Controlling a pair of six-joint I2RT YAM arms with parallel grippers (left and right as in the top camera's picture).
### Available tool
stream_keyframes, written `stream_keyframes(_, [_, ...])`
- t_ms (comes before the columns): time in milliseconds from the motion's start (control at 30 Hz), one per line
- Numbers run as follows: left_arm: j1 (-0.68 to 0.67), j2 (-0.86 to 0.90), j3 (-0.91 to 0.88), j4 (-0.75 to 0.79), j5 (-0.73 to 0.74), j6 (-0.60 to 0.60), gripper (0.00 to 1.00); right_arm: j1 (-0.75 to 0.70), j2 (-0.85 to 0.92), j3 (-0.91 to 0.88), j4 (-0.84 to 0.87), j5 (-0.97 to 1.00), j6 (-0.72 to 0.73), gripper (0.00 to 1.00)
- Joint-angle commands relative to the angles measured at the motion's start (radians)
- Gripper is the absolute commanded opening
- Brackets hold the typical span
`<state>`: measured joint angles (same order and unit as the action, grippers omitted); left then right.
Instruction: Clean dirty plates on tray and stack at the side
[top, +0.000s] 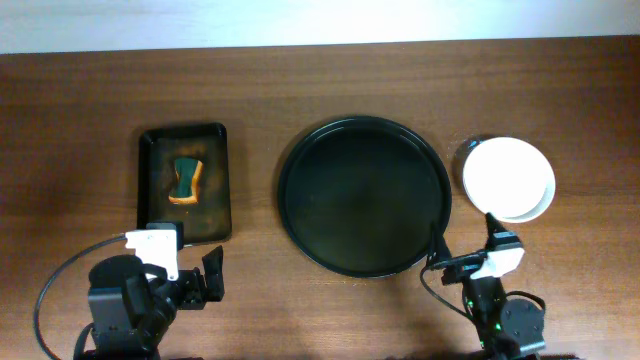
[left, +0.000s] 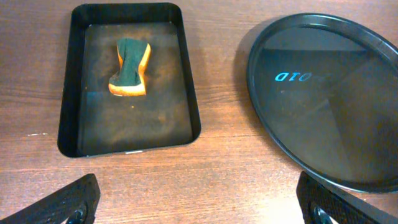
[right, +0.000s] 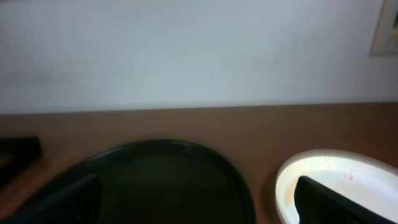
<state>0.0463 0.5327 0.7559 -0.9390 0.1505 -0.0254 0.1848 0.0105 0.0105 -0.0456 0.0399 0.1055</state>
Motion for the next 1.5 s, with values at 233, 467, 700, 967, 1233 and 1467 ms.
stream_keyframes(233, [0.002,-0.002,-0.004,0.002,0.011,0.015,0.99,-0.095,-0.007,-0.005,-0.034,-0.039,0.006,0.99])
stream_keyframes(467, [0.002,-0.002,-0.004,0.002,0.011,0.015,0.99,-0.095,-0.007,-0.005,-0.034,-0.039,0.006,0.99])
stream_keyframes(700, [0.002,-0.148,-0.129,0.079,-0.043,0.023,0.99,-0.095,-0.007,-0.005,-0.034,-0.039,0.006,0.99])
stream_keyframes(967, [0.002,-0.528,-0.747,0.949,-0.027,0.019,0.99,-0.095,-0.007,-0.005,-0.034,-0.039,0.006,0.99])
stream_keyframes(1233, [0.002,-0.528,-0.747,0.869,-0.05,0.019,0.99,-0.095,-0.007,-0.005,-0.034,-0.039,0.006,0.99])
stream_keyframes(1467, [0.002,-0.528,-0.747,0.869,-0.05,0.019,0.99,-0.095,-0.007,-0.005,-0.034,-0.039,0.006,0.99])
